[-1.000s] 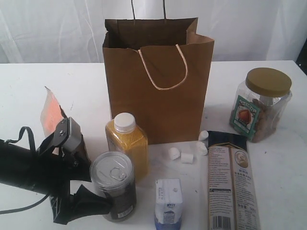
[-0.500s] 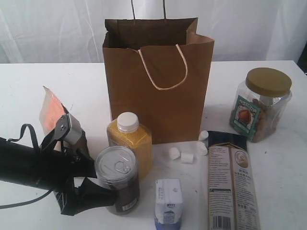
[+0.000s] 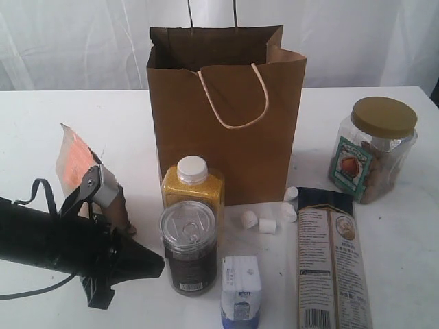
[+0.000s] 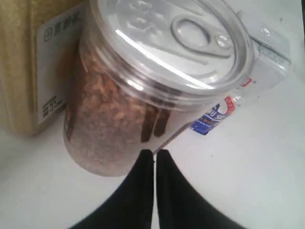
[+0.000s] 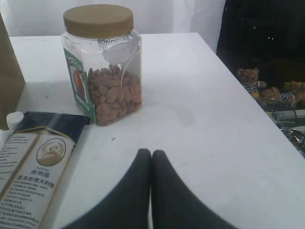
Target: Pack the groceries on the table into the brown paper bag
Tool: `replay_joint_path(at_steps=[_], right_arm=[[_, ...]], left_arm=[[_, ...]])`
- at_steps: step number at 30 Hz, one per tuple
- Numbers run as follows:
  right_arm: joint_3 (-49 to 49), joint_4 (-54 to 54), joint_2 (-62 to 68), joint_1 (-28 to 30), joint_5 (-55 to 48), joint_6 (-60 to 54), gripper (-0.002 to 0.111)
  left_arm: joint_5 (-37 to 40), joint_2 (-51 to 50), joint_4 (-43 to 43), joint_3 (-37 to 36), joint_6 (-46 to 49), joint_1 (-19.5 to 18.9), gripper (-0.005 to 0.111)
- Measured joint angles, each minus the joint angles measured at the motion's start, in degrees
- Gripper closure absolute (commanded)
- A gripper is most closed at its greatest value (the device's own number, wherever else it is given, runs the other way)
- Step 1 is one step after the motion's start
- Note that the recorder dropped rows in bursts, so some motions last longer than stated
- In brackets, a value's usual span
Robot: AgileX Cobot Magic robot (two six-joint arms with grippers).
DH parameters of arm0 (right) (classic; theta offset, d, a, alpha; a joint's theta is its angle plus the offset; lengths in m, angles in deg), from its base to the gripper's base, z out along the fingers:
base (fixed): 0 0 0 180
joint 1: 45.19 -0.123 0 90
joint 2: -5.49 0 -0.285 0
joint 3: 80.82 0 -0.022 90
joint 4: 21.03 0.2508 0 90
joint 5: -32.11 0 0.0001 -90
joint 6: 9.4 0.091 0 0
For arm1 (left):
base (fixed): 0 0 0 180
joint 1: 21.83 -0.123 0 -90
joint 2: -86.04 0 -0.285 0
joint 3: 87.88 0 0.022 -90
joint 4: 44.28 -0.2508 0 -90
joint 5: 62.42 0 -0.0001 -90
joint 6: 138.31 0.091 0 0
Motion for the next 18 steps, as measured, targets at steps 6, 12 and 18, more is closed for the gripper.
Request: replay_joint_path(at_steps=[6,12,18], right_arm=[[0.0,0.0,0.0,0.0,0.0,0.0,0.108],[0.0,0.0,0.0,0.0,0.0,0.0,0.108],[0.0,-0.77,0.0,0.0,0.0,-1.14,0.108]], left_arm=[[0.0,0.0,-3.35,0.0,0.0,0.0,0.107],[0.0,0.0,-4.43,0.0,0.0,0.0,0.107],[-0.34,2.33,-4.52,0.0,-0.77,0.0,0.107]])
